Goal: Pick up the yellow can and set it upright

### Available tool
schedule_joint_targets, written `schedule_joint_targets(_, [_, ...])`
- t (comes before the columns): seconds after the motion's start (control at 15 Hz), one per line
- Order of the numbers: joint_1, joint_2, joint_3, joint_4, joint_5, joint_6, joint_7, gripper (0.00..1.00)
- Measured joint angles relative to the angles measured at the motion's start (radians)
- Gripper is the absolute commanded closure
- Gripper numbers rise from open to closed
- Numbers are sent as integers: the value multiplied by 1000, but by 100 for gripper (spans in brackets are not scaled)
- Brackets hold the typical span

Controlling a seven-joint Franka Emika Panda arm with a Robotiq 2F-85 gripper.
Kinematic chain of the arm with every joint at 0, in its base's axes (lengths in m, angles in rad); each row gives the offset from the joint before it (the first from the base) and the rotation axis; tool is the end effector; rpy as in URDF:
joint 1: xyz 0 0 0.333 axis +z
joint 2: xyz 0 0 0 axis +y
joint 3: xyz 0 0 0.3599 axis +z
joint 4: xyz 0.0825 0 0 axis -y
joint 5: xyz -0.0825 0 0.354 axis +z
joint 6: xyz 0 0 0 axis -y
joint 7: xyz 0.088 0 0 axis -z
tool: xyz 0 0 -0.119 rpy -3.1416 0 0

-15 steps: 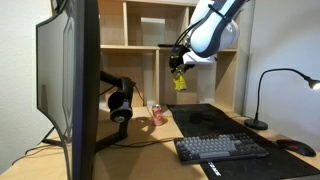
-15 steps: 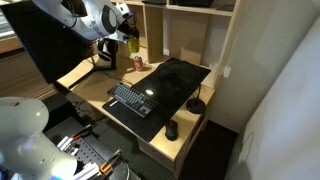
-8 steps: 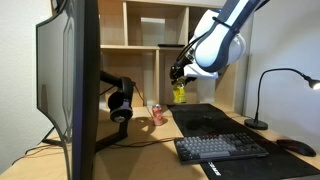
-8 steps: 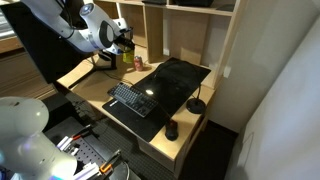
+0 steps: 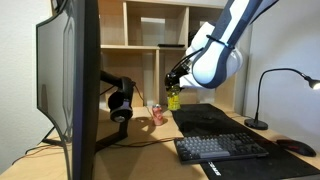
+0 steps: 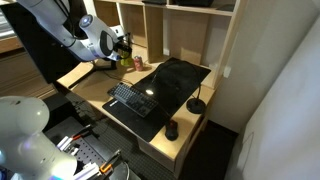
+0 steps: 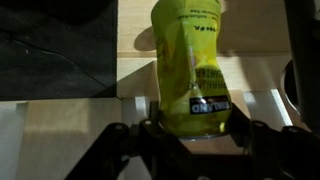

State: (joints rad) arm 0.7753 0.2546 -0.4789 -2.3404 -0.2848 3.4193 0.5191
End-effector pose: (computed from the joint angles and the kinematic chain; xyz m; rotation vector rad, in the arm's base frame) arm 0.5273 0.2110 0.3937 -2.7021 -0.2049 -1.1742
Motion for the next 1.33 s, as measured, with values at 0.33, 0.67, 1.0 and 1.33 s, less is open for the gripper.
schedule_joint_targets(0.33, [48,35,1,9,71,46,2,34])
schedule_joint_targets(0.67, [62,40,3,8,89,43,3,59])
schedule_joint_targets(1.0, [83,58,-12,23,111,41,-7,59])
schedule_joint_targets(1.33, [95,100,3,31,129,39,17,34])
